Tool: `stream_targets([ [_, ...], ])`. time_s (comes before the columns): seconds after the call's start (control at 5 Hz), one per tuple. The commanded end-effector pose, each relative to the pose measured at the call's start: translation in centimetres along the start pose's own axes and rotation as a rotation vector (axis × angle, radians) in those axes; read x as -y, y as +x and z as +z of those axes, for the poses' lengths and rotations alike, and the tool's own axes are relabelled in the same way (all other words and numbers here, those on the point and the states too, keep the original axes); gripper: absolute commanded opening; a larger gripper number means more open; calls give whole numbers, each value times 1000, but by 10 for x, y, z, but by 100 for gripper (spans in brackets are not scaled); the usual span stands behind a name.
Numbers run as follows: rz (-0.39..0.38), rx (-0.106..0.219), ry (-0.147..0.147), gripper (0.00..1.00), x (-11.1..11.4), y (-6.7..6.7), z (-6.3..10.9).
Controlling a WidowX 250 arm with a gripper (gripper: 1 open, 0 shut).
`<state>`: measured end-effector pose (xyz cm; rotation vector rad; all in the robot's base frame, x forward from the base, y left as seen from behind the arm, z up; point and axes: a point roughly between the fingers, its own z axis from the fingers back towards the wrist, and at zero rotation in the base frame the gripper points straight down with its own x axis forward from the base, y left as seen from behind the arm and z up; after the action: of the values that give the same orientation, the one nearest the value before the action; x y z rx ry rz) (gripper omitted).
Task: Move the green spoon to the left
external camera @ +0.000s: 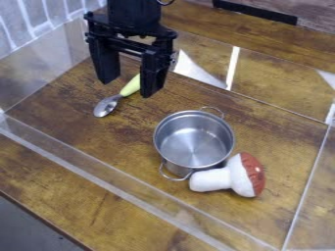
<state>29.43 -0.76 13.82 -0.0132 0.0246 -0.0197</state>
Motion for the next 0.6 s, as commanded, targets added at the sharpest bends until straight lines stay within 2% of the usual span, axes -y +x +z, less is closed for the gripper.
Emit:
stream_targets([
  [0.0, 9, 50, -2, 100, -5, 2, 15],
  [0.4, 10, 47, -9, 100, -7, 5, 13],
])
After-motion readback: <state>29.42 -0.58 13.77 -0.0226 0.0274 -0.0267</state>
